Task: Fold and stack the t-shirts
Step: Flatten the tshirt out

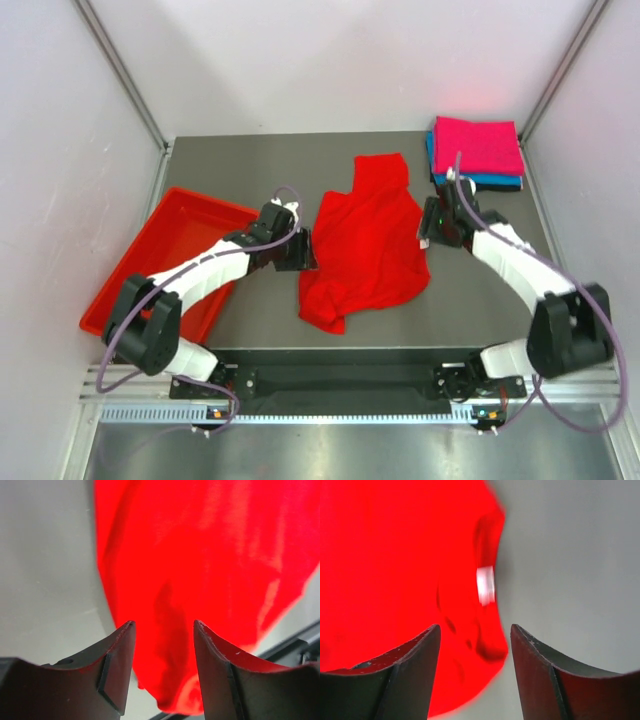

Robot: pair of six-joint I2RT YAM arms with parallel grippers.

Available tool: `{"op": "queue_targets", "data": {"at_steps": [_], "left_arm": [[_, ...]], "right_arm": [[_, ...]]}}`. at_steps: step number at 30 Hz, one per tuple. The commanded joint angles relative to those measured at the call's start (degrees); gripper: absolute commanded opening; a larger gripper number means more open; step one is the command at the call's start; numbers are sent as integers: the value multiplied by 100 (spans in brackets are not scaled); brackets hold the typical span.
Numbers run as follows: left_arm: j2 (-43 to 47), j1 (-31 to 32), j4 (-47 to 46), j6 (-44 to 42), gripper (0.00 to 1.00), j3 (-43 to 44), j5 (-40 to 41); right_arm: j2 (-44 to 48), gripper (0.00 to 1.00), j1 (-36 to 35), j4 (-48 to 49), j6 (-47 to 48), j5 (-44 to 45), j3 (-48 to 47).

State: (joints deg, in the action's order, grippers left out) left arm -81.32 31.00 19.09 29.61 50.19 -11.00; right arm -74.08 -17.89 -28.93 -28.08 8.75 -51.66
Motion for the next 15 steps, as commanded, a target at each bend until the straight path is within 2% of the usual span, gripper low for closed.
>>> {"op": "queue_targets", "data": {"at_steps": [1, 6, 10, 15], "left_arm": [[-234, -225, -336, 176, 55, 455, 187], [-717, -639, -274, 133, 55, 1009, 248], [-1148, -1236, -336, 160, 55, 1475, -182], [-1352, -1422, -37, -16, 54, 2002, -236]], "right_arm": [[-980, 59, 399, 696, 487, -260, -1071], [-2214, 59, 655, 932, 865, -444, -1812], [-3048, 58, 725, 1100, 1067, -568, -2347], [-3455, 46, 725, 1222, 1182, -647, -2446]]}}
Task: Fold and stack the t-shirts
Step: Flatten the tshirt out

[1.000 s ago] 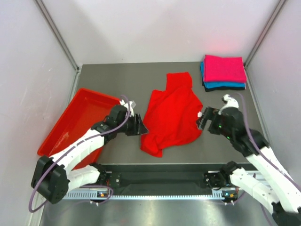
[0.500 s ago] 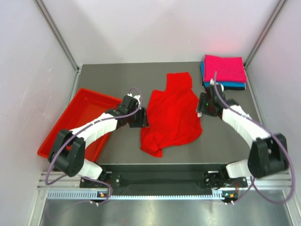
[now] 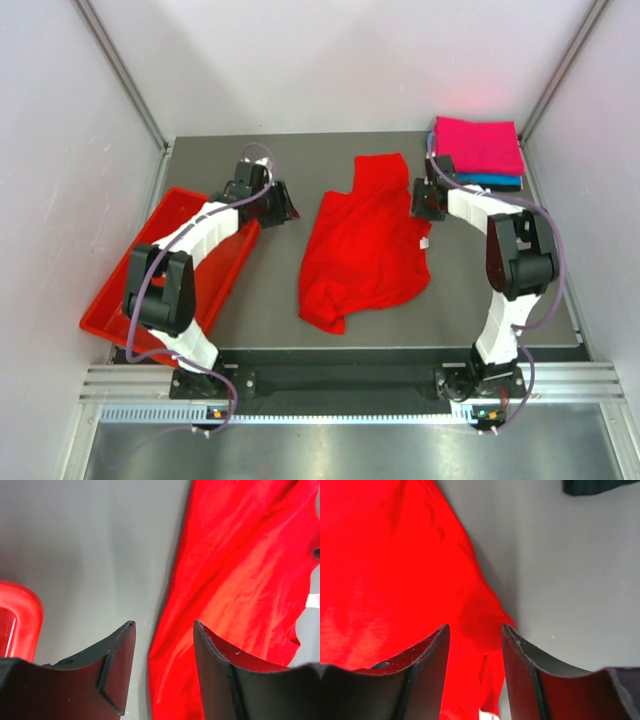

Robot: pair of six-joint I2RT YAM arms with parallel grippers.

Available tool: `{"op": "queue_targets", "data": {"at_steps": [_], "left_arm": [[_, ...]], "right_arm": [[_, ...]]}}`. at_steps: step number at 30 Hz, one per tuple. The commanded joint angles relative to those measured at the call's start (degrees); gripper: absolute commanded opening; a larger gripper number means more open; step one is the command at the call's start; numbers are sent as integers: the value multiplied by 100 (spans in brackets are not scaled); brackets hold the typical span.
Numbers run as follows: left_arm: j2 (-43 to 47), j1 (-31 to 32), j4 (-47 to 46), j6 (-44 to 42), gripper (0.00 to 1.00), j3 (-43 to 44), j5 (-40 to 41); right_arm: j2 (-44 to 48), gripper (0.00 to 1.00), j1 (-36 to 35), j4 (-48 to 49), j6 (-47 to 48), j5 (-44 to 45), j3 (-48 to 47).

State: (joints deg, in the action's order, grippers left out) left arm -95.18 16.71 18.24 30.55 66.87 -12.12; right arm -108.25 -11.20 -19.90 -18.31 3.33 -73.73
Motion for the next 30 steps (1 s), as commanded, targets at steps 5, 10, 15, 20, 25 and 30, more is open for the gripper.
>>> {"op": "queue_targets", "data": {"at_steps": [5, 10, 15, 20, 25, 30], "left_arm": [[69, -1, -40, -128, 54, 274, -168], [104, 8, -479, 153, 54, -42, -651], [262, 8, -470, 145, 54, -191, -590], [61, 8, -594, 206, 55, -149, -607], [-510, 25, -444, 136, 55, 379, -572], [-1098, 95, -137, -92, 56, 958, -423]], "right_arm": [[111, 40, 57, 513, 292, 123, 306], [181, 15, 48, 383, 503, 387, 430], [628, 0, 57, 30, 460, 466, 632], [1095, 13, 57, 30, 459, 545, 712], [859, 37, 65, 22, 495, 598, 378], [480, 46, 109, -84, 494, 423, 140]]}}
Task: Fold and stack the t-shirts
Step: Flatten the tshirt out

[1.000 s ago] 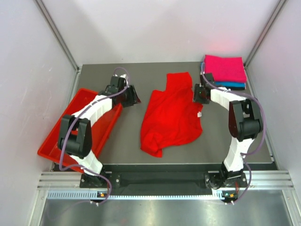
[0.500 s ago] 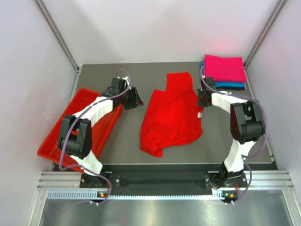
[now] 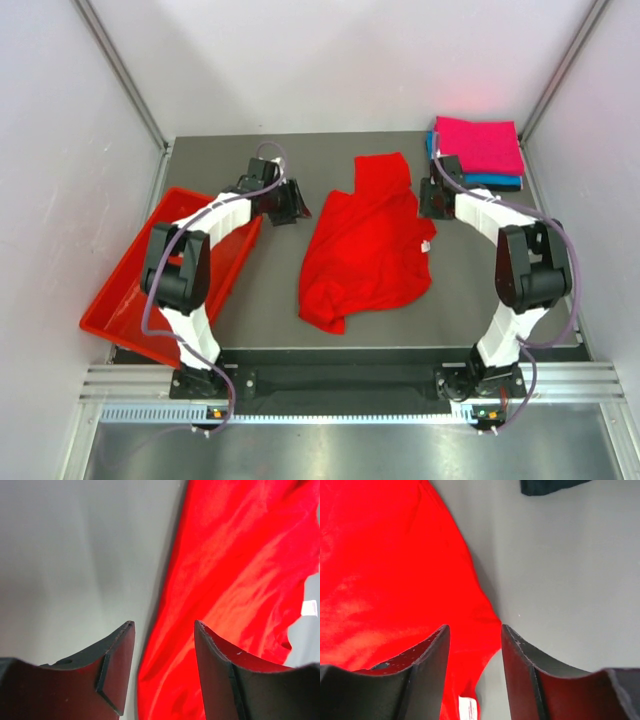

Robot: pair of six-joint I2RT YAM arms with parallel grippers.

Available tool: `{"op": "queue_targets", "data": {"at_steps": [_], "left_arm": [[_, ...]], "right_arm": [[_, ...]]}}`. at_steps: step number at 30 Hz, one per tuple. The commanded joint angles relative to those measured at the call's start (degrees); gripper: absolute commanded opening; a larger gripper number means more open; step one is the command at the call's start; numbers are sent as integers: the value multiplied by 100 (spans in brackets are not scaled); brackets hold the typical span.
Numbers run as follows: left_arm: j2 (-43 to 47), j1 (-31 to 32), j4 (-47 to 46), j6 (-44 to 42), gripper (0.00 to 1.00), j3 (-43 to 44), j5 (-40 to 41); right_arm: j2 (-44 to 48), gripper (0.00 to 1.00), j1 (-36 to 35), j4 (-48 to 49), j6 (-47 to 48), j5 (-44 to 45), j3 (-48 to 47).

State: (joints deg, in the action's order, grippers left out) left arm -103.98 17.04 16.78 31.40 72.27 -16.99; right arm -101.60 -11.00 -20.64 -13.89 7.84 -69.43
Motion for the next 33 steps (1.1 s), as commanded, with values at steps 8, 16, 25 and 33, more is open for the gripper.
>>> {"op": "queue_targets", "data": {"at_steps": [8, 16, 25, 33], "left_arm": [[-947, 308, 124, -213, 61, 902, 3], [-1326, 484, 282, -379, 60, 1078, 432], [-764, 704, 458, -556, 61, 1052, 786], [-965, 775, 423, -477, 61, 1123, 250]], "right_arm": [[-475, 43, 116, -202, 167, -55, -204], [140, 0, 125, -484, 9, 192, 368], [1844, 0, 116, -1942, -806, 149, 1422], [3987, 7, 116, -2216, -1922, -511, 3013]]}}
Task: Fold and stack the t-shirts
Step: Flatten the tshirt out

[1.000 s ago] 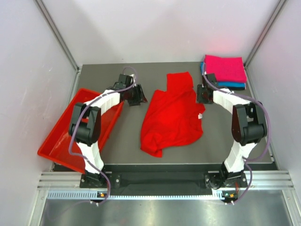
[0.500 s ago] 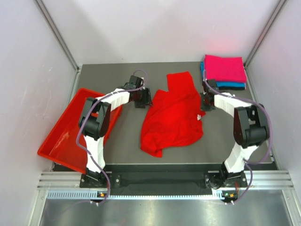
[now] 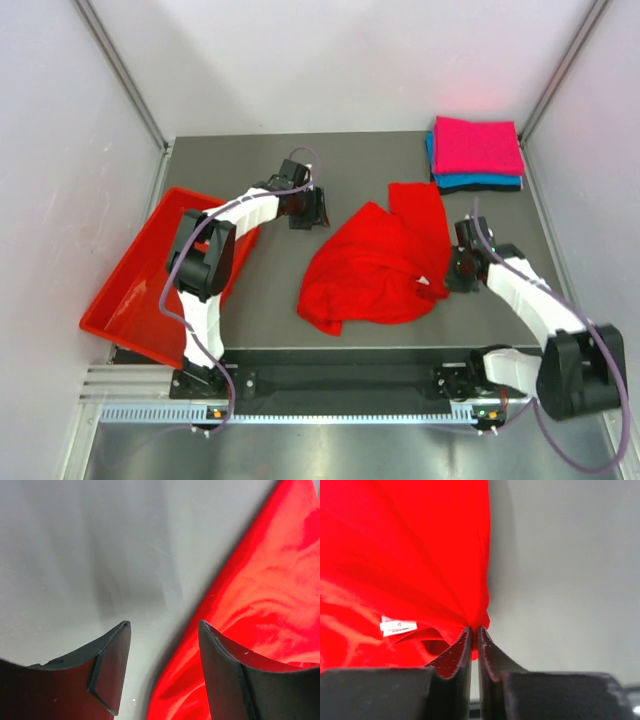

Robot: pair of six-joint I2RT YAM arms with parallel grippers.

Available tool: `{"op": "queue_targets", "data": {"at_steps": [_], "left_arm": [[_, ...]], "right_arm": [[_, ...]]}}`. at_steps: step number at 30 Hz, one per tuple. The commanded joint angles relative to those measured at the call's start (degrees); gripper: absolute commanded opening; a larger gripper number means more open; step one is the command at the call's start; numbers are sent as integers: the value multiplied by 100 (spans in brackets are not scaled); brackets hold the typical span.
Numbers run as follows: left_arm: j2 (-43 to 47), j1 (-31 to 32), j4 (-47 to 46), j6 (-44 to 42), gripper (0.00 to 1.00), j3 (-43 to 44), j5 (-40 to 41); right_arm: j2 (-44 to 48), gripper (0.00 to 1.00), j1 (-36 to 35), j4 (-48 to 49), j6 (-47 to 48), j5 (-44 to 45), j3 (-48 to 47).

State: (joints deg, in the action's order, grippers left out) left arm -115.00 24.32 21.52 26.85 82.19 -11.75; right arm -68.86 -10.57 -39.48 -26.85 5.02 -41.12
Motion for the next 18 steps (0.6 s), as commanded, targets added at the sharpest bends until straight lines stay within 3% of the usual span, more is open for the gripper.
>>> {"op": "queue_targets", "data": {"at_steps": [1, 4, 7, 12, 16, 18], "left_arm": [[110, 73, -60, -22, 61, 148, -319], [-83, 170, -51, -48, 62, 192, -389], [-154, 258, -86, -40, 63, 78, -433], [-347, 328, -209, -101, 63, 42, -565], [-488, 346, -157, -110, 63, 8, -750], [-436, 381, -157, -127, 55, -124, -767]], "right_arm": [[873, 11, 72, -393, -724, -229, 227], [1357, 33, 81, -508, -918, -282, 210], [1262, 41, 107, -184, -525, -19, -175], [-333, 40, 406, 528, 644, 52, -1397], [-1313, 39, 503, 1073, 901, -141, -1872], [-1620, 40, 521, 1223, 945, -176, -1891]]}}
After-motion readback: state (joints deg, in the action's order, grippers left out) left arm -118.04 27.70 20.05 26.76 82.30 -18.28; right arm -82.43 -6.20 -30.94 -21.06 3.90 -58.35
